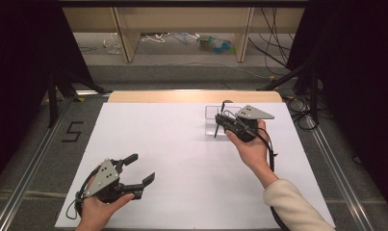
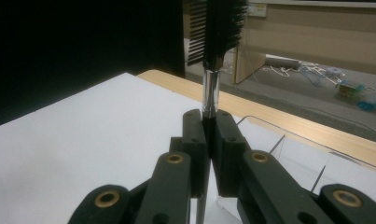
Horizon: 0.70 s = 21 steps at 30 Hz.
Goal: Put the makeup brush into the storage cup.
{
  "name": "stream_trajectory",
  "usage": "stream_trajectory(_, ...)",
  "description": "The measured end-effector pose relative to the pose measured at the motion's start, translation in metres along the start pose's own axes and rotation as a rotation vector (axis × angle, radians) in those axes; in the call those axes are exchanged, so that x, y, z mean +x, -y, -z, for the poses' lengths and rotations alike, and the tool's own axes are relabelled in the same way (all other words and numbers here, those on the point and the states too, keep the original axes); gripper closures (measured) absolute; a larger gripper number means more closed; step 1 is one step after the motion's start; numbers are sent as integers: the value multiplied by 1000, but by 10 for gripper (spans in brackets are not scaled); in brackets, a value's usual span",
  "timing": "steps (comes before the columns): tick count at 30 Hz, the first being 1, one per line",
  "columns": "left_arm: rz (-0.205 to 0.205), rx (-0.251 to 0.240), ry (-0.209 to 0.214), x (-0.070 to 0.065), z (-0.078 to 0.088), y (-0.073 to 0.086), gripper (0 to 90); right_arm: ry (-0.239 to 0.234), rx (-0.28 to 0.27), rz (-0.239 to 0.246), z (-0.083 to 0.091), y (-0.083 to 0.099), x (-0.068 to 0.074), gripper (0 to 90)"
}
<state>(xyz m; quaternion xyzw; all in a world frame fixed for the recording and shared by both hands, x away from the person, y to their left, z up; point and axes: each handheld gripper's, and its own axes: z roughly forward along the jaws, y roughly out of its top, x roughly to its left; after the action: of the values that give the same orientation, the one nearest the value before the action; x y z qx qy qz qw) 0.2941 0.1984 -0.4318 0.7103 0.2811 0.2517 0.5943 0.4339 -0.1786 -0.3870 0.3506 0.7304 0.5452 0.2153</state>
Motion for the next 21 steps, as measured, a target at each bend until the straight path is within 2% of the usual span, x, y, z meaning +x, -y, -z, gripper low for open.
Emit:
stream_trajectory(5, 5, 0, 0, 0, 0, 0, 172, 13, -17, 25, -1, -1, -2, 854)
stream_trajectory(11, 4, 0, 0, 0, 0, 0, 173, 16, -28, 27, -3, -3, -3, 854)
stream_trajectory(13, 7, 0, 0, 0, 0, 0, 172, 13, -6, 12, -3, -4, -3, 854)
stream_trajectory(14, 7, 0, 0, 0, 0, 0, 172, 18, -16, 24, -3, -4, -4, 854)
stream_trajectory(16, 9, 1, -1, -1, 0, 0, 172, 11, -3, 0, -3, -4, -3, 854)
stream_trajectory(21, 4, 1, 0, 0, 0, 0, 172, 19, -14, 9, -5, -5, -4, 854)
